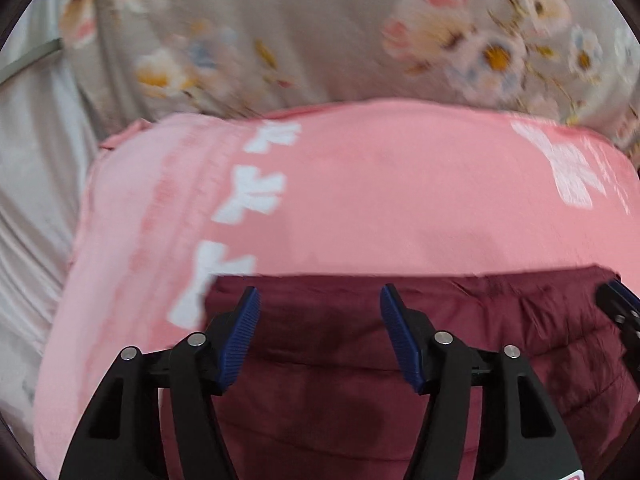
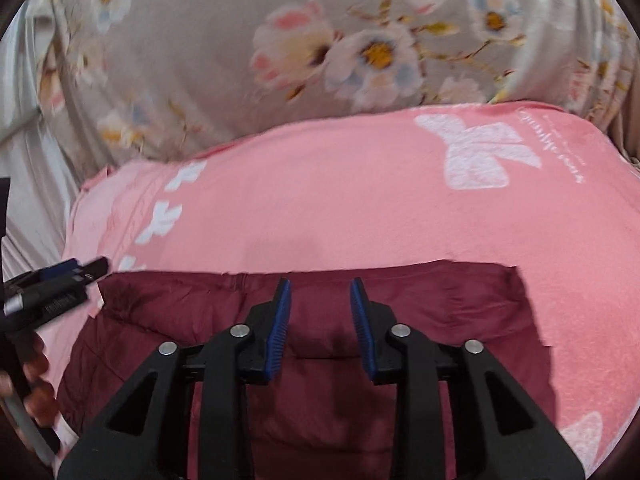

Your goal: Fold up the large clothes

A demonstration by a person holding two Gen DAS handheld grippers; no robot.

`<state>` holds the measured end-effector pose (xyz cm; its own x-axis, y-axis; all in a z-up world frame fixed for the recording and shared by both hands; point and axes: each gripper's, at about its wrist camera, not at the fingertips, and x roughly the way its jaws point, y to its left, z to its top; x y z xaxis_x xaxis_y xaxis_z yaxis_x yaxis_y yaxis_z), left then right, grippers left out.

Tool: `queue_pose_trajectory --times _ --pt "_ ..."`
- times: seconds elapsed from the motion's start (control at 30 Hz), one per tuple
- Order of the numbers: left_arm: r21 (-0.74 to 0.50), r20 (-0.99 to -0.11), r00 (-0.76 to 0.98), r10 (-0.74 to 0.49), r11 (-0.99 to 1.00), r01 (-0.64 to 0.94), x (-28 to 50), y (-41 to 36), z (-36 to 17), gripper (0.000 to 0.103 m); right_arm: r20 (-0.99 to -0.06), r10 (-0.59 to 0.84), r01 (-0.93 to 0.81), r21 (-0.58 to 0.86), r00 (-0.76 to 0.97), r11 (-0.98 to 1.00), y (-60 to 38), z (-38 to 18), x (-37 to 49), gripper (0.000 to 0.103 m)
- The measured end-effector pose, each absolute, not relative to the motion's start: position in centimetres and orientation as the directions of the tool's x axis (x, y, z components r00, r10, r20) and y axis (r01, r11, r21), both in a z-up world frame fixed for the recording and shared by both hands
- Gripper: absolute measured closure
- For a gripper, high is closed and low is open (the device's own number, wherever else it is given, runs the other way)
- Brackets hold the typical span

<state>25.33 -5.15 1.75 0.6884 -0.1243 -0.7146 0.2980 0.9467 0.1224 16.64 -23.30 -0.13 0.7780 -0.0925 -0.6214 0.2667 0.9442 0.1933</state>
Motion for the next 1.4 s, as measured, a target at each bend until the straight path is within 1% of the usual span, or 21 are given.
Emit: queue_pose_trajectory --times 0.07,0.17,0.23,0.37,0.57,0.97,1.1,1.17,1.23,1.27,1.3,1.33,1.4 --pt "0.12 -0.739 0.661 -0.129 0.941 0.318 25.5 -6.9 -0.2 0.05 -0.642 -0.103 0.268 0.165 0.76 0.949 -22.7 -1.0 17.9 0.08" --pt "0.104 -0.773 0.621 -0.131 0.939 0.327 26.3 -8.9 -3.1 0.051 -0.673 -0.124 0.27 0.116 0.729 0.956 -22.2 -2.8 19.5 0.081" --pt "0.12 -0.77 0.629 -0.108 0.943 0.31 26.6 -9.4 -4.1 0.051 -0.691 -0.119 0.277 0.123 0.713 0.953 -22.4 -3.9 20.0 0.082" --pt "0.123 -0.756 0.646 -0.103 0.948 0.295 26.8 -9.6 -5.3 0.05 -0.705 -0.107 0.296 0.151 0.701 0.943 -23.0 -5.7 20.5 0.082" --pt "0.145 -0.727 0.681 -0.089 0.95 0.278 26.6 -10.0 -6.3 0.049 -0.7 -0.166 0.303 0.075 0.694 0.95 -21.9 -6.4 20.8 0.082" --pt "0.189 -0.713 0.699 -0.052 0.946 0.263 26.7 -10.5 -6.8 0.049 -0.702 -0.172 0.307 0.07 0.691 0.949 -22.0 -7.0 21.3 0.082" --pt "0.198 -0.714 0.699 -0.044 0.945 0.261 26.7 -10.6 -6.8 0.048 -0.696 -0.148 0.302 0.103 0.703 0.948 -22.4 -7.0 21.1 0.082" --pt "0.182 -0.717 0.694 -0.057 0.947 0.266 26.7 -10.4 -6.6 0.048 -0.671 -0.116 0.287 0.15 0.732 0.946 -23.0 -6.6 20.6 0.082" --pt "0.131 -0.731 0.675 -0.099 0.951 0.282 26.7 -9.2 -5.7 0.045 -0.655 -0.137 0.324 0.173 0.743 0.93 -24.2 -5.2 19.0 0.082" --pt "0.109 -0.732 0.672 -0.113 0.954 0.279 26.5 -8.1 -4.8 0.045 -0.631 -0.151 0.338 0.187 0.761 0.922 -24.9 -3.9 17.6 0.082" --pt "0.081 -0.717 0.685 -0.129 0.961 0.266 26.1 -6.5 -3.5 0.045 -0.61 -0.163 0.347 0.196 0.775 0.917 -25.7 -2.9 16.5 0.082" --pt "0.076 -0.702 0.7 -0.128 0.965 0.252 25.7 -5.2 -2.4 0.045 -0.593 -0.189 0.369 0.197 0.783 0.908 -26.9 -1.8 15.1 0.081" --pt "0.083 -0.689 0.717 -0.105 0.972 0.222 25.7 -3.0 -0.9 0.045 -0.598 -0.239 0.417 0.178 0.765 0.891 -29.0 -0.9 13.4 0.081"
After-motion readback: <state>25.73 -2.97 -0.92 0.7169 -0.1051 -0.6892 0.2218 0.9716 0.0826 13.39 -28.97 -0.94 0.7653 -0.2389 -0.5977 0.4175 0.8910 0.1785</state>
